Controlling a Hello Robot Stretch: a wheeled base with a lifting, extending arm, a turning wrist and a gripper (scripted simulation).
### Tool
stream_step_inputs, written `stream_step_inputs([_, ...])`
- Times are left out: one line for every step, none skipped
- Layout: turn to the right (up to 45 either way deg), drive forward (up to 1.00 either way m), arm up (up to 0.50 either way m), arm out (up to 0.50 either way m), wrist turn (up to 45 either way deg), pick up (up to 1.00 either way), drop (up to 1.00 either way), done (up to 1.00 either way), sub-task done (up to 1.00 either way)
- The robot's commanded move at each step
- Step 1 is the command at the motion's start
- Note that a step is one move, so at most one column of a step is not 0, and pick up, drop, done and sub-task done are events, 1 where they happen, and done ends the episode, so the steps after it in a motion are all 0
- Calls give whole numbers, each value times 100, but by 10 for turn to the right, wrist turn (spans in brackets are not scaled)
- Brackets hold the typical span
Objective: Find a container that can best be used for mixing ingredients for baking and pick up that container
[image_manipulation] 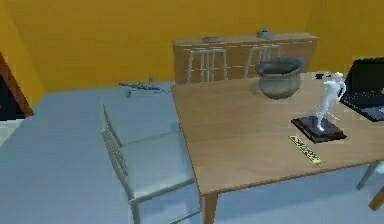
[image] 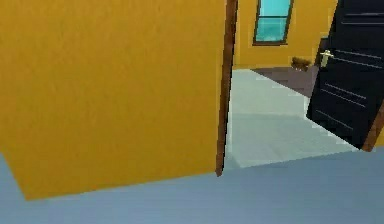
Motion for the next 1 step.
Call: stream_step_inputs([150, 0, 0, 0, 0, 0, 0, 0, 0])
